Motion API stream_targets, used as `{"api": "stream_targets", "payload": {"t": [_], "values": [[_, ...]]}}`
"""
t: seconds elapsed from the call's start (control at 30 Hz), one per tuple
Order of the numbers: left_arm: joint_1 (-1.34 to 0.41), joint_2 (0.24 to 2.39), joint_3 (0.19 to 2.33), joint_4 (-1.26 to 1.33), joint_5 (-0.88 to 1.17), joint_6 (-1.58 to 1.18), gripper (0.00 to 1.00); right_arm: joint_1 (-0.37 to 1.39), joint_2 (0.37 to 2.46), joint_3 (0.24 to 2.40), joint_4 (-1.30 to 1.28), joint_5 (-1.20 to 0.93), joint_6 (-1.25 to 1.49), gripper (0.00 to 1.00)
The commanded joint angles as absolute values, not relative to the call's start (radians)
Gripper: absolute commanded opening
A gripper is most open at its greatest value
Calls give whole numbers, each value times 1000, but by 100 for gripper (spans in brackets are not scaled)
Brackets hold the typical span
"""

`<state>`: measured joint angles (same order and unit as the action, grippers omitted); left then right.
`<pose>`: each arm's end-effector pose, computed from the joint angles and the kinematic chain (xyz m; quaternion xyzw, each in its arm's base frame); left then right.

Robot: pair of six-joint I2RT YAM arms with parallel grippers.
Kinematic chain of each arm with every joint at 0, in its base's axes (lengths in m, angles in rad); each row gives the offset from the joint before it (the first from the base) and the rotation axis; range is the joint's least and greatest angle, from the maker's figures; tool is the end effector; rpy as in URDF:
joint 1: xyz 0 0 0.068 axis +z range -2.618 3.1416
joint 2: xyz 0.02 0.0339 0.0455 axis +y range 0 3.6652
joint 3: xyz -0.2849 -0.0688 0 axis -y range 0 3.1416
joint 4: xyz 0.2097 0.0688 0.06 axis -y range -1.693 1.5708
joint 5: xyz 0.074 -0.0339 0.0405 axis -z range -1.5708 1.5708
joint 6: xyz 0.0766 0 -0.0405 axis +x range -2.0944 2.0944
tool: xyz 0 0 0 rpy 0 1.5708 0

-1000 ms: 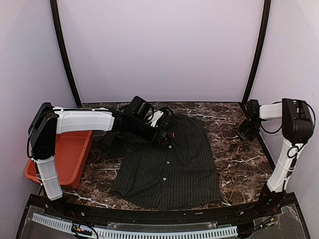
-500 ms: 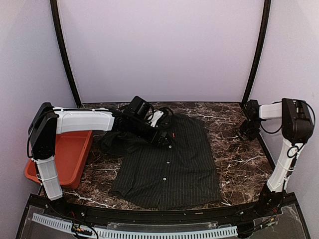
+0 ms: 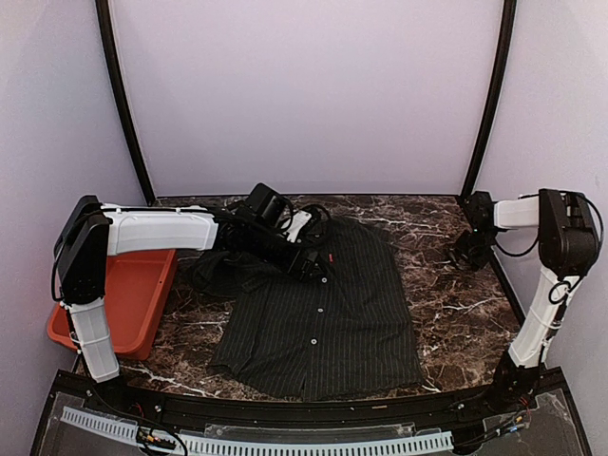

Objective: Pin the brooch onto the clothing
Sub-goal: Pick up the brooch from the brooch box.

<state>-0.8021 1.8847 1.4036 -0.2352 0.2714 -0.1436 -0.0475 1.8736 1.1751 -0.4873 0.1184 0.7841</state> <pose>0.2863 -0.3256 0.2436 0.3446 0.8352 -0.2966 0.3094 0.3597 -0.0262 0.1575 0.4061 0.8918 0.0146 0.1991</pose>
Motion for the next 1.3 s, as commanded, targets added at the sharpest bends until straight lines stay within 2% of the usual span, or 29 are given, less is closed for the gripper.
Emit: {"api": "stream_targets", "payload": {"t": [0.0,0.47,0.7,0.83,0.97,1.27], "values": [[-810,1870,1416,-264,261,-149,99,-25,1851,1135,-567,68,799,38],[-808,1803,1383,-212,229,-125,99,128,1688,1084,-603,84,816,39],[-807,1765,1358,-178,241,-91,99,136,1676,1099,-610,83,797,39],[-807,1734,1346,-156,350,2,99,180,1656,1121,-526,-59,734,38],[-807,1693,1331,-167,433,149,99,284,1675,1244,-521,-194,609,38],[-800,1621,1269,-202,563,346,99,481,1767,1427,-545,-666,421,41]]}}
